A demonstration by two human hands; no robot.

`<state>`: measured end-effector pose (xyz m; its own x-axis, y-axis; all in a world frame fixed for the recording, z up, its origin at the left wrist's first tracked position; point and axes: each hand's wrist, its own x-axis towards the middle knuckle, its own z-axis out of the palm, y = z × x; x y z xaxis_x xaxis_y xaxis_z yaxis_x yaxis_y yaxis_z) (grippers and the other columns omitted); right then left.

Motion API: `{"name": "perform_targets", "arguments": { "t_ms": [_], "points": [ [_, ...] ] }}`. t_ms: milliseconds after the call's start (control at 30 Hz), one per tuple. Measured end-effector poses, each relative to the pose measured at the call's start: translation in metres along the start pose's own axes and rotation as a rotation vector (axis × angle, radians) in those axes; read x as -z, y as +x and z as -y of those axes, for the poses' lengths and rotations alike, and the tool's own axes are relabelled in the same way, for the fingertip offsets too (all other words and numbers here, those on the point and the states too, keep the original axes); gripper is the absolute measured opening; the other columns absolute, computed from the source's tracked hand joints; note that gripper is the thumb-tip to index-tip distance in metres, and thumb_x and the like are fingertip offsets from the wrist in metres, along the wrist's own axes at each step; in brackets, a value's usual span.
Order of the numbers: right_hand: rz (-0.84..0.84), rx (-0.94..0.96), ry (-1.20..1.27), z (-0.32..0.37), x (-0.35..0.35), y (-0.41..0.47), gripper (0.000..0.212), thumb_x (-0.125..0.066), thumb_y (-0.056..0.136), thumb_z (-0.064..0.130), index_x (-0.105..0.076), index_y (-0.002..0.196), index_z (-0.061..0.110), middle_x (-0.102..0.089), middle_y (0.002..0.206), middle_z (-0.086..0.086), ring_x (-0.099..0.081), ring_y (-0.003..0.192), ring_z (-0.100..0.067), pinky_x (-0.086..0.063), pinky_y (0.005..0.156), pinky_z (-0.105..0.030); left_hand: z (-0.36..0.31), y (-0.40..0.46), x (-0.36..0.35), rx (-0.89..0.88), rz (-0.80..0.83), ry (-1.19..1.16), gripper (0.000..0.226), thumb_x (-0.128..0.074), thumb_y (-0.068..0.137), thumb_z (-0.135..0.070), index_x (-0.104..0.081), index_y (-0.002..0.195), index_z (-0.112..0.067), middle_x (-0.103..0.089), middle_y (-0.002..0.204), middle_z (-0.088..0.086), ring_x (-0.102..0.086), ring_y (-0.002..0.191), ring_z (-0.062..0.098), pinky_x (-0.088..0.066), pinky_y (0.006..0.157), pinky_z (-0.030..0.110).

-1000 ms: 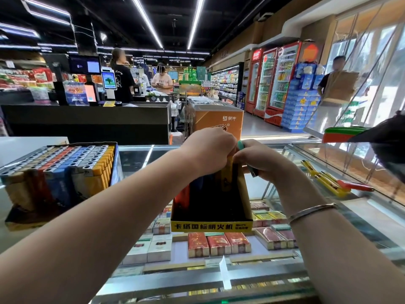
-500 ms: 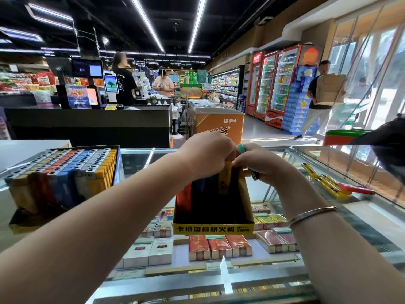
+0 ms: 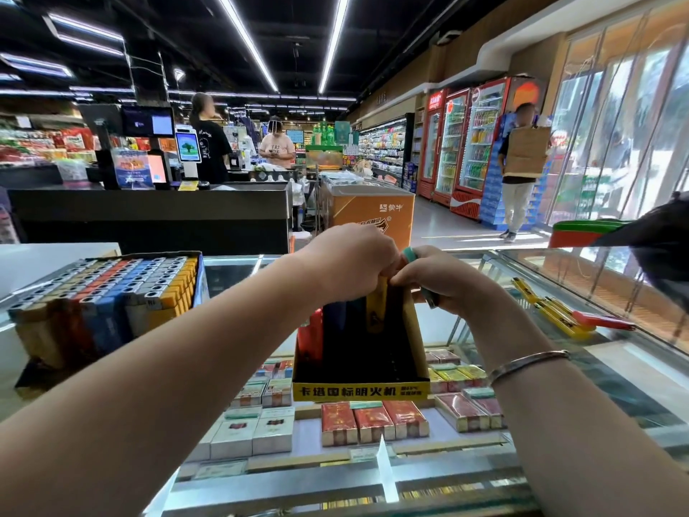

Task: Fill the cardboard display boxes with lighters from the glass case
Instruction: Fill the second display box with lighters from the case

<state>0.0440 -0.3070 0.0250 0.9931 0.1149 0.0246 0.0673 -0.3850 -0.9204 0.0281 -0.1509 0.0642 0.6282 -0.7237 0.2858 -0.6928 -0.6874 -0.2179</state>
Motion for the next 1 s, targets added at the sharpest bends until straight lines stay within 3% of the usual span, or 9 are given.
{"name": "perform_targets", "arguments": {
  "t_ms": [133, 300, 433, 500, 600, 700, 833, 900, 1000],
  "points": [
    [-0.003, 0.005, -0.004, -0.001, 0.0, 0.001, 0.017, -0.05, 0.084, -0.008, -0.057, 0.08, 0.008, -0.059, 0.08, -0.012, -0.058, 0.08, -0.023, -0.047, 0.064, -0.029, -0.004, -0.001, -0.008, 0.029, -0.065, 0.048, 0.015, -0.049, 0.088, -0.013, -0.062, 0.092, -0.017, -0.056, 0.093, 0.001, -0.057, 0.085, 0.025, -0.041, 0.062, 0.033],
    [-0.018, 0.01, -0.011, -0.001, 0.0, 0.002, 0.02, -0.051, 0.082, -0.009, -0.058, 0.075, 0.008, -0.058, 0.08, -0.013, -0.057, 0.078, -0.024, -0.047, 0.061, -0.029, -0.006, -0.007, -0.017, 0.065, -0.102, 0.065, 0.022, -0.045, 0.092, -0.014, -0.062, 0.106, -0.014, -0.053, 0.093, 0.001, -0.057, 0.09, 0.024, -0.047, 0.065, 0.033],
    [-0.018, 0.018, 0.001, -0.001, 0.0, 0.001, 0.02, -0.051, 0.081, -0.01, -0.059, 0.075, 0.008, -0.058, 0.079, -0.013, -0.057, 0.078, -0.024, -0.048, 0.062, -0.03, -0.006, -0.01, -0.02, 0.057, -0.146, 0.1, 0.023, -0.044, 0.095, -0.022, -0.062, 0.108, -0.018, -0.051, 0.091, -0.003, -0.053, 0.082, 0.018, -0.036, 0.056, 0.029],
    [0.0, 0.022, 0.0, -0.001, 0.001, 0.001, 0.018, -0.052, 0.081, -0.009, -0.06, 0.077, 0.006, -0.059, 0.081, -0.015, -0.058, 0.08, -0.026, -0.049, 0.065, -0.031, -0.004, -0.014, -0.023, 0.027, -0.134, 0.086, 0.025, -0.043, 0.096, -0.032, -0.061, 0.112, -0.024, -0.05, 0.095, -0.005, -0.049, 0.087, 0.015, -0.032, 0.056, 0.026],
    [0.002, 0.017, -0.004, 0.003, 0.0, -0.001, 0.016, -0.053, 0.083, -0.006, -0.062, 0.079, 0.007, -0.061, 0.083, -0.013, -0.06, 0.081, -0.024, -0.051, 0.069, -0.031, 0.007, -0.022, -0.029, 0.017, -0.05, 0.008, 0.034, -0.044, 0.095, -0.039, -0.047, 0.129, -0.038, -0.046, 0.11, -0.005, -0.042, 0.104, 0.015, -0.041, 0.068, 0.028],
    [-0.147, 0.119, -0.066, 0.006, -0.004, -0.004, 0.013, -0.058, 0.083, 0.0, -0.062, 0.077, 0.011, -0.059, 0.076, -0.007, -0.057, 0.069, -0.015, -0.046, 0.054, -0.021, 0.015, -0.03, -0.031, 0.063, -0.019, -0.182, 0.046, -0.049, 0.091, -0.042, -0.038, 0.136, -0.041, -0.045, 0.116, -0.008, -0.038, 0.11, 0.012, -0.042, 0.083, 0.03],
    [-0.468, 0.518, -0.331, 0.012, -0.009, -0.006, 0.008, -0.068, 0.081, 0.011, -0.06, 0.081, 0.008, -0.058, 0.07, -0.001, -0.056, 0.066, -0.015, -0.047, 0.06, -0.028, 0.017, -0.038, -0.032, 0.157, -0.348, -0.62, 0.037, -0.058, 0.087, -0.035, -0.055, 0.124, -0.034, -0.055, 0.102, -0.014, -0.053, 0.096, 0.004, -0.049, 0.086, 0.034],
    [-0.445, 0.606, -0.391, 0.016, -0.014, -0.007, 0.018, -0.074, 0.076, 0.017, -0.057, 0.08, 0.013, -0.055, 0.067, 0.006, -0.052, 0.06, -0.009, -0.044, 0.057, -0.026, 0.018, -0.041, -0.03, 0.176, -0.501, -0.726, 0.027, -0.059, 0.085, -0.032, -0.057, 0.112, -0.036, -0.059, 0.096, -0.017, -0.057, 0.091, -0.001, -0.051, 0.085, 0.031],
    [-0.383, 0.623, -0.513, 0.02, -0.022, -0.01, 0.036, -0.079, 0.07, 0.016, -0.048, 0.087, 0.02, -0.046, 0.064, 0.013, -0.043, 0.054, 0.001, -0.039, 0.052, -0.023, 0.02, -0.048, -0.026, 0.174, -0.595, -0.769, 0.025, -0.062, 0.081, -0.035, -0.056, 0.105, -0.039, -0.062, 0.09, -0.02, -0.059, 0.088, -0.004, -0.049, 0.085, 0.022]
  ]
}}
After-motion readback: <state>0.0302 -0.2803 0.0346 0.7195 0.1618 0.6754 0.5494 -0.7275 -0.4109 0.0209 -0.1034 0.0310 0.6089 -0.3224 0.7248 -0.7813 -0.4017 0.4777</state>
